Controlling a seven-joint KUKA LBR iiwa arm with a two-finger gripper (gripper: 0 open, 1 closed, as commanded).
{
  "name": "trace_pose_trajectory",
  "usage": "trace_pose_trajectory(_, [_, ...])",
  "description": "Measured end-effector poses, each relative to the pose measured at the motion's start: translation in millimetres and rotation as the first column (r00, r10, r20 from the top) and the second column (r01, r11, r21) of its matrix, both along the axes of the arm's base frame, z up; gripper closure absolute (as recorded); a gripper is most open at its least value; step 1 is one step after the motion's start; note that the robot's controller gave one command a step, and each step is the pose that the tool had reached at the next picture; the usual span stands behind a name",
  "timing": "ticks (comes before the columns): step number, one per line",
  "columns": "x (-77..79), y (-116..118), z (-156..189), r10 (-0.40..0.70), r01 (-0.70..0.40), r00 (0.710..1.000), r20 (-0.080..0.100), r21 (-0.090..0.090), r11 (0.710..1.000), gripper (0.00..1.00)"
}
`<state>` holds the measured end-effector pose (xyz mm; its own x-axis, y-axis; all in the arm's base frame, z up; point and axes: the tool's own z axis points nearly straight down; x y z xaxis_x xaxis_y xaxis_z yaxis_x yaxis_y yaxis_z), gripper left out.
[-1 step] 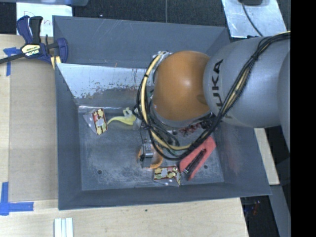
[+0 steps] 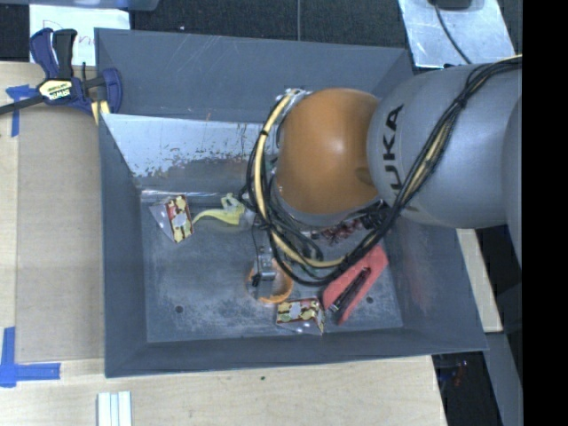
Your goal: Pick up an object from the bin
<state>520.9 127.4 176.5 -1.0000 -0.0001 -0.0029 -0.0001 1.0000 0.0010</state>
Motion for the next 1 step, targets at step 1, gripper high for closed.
trace_pose_trajectory(1, [35.7,-75.5,-95.3,0.085,-0.085,0.996,0.005,-0.001,0.996,0.0])
